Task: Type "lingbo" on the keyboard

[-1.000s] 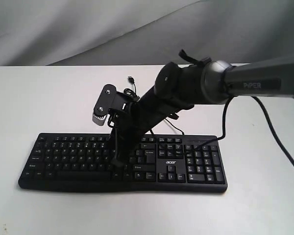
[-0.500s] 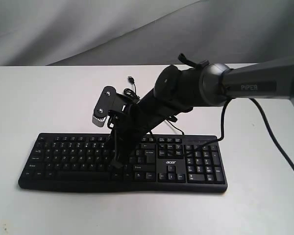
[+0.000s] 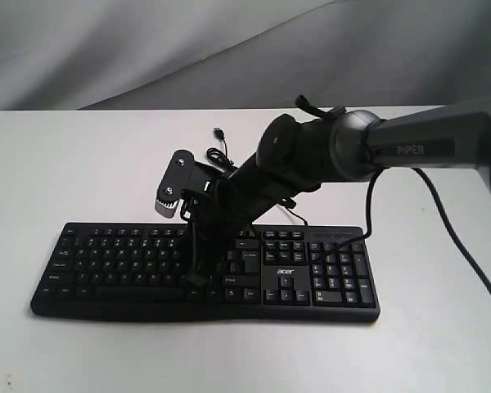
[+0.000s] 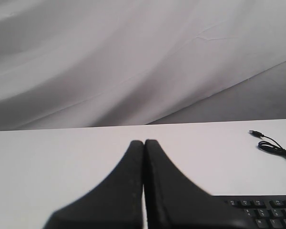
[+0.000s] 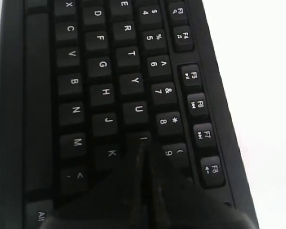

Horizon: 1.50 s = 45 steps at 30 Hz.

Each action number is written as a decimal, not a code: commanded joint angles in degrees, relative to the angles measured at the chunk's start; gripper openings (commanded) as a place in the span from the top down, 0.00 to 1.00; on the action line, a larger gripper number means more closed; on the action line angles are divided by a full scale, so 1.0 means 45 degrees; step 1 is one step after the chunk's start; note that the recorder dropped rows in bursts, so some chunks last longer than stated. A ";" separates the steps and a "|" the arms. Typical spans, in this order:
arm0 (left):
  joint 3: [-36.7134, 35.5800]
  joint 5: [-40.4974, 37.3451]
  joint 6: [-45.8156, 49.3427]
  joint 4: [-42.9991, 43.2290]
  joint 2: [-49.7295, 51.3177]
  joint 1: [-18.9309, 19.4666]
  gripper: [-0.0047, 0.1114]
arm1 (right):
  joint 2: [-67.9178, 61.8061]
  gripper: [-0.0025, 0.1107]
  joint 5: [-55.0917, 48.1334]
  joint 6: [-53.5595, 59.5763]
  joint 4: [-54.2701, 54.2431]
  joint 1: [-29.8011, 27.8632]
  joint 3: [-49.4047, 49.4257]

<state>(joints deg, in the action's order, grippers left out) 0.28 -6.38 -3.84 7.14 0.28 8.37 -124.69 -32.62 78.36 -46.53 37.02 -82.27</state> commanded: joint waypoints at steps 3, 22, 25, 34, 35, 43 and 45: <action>-0.0062 0.0093 -0.0027 0.0003 -0.0063 -0.0085 0.96 | 0.0041 0.98 -0.0046 0.0088 0.0062 -0.0101 0.0047; -0.0062 0.0093 -0.0027 0.0003 -0.0063 -0.0085 0.96 | 0.0272 0.98 0.0014 0.0092 0.0314 -0.0101 0.0047; -0.0062 0.0093 -0.0027 0.0003 -0.0063 -0.0085 0.96 | 0.0583 0.98 -0.0057 0.0092 0.0314 -0.0101 0.0047; -0.0062 0.0093 -0.0027 0.0003 -0.0063 -0.0085 0.96 | 0.2824 0.98 -0.0176 -0.1514 0.1890 -0.0101 0.0047; -0.0062 0.0093 -0.0027 0.0003 -0.0063 -0.0085 0.96 | 0.3212 0.98 -0.0176 -0.1664 0.1948 -0.0101 0.0047; -0.0062 0.0093 -0.0027 0.0003 -0.0063 -0.0085 0.96 | 0.7907 0.98 0.3063 -0.2599 0.2004 -0.0126 0.1590; -0.0062 0.0093 -0.0027 0.0003 -0.0063 -0.0085 0.96 | 0.8939 0.98 0.3789 -0.2879 0.2073 -0.0126 0.2328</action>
<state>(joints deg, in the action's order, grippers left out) 0.28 -6.38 -3.84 7.14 0.28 8.37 -90.85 -20.94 67.43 -37.81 37.02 -75.95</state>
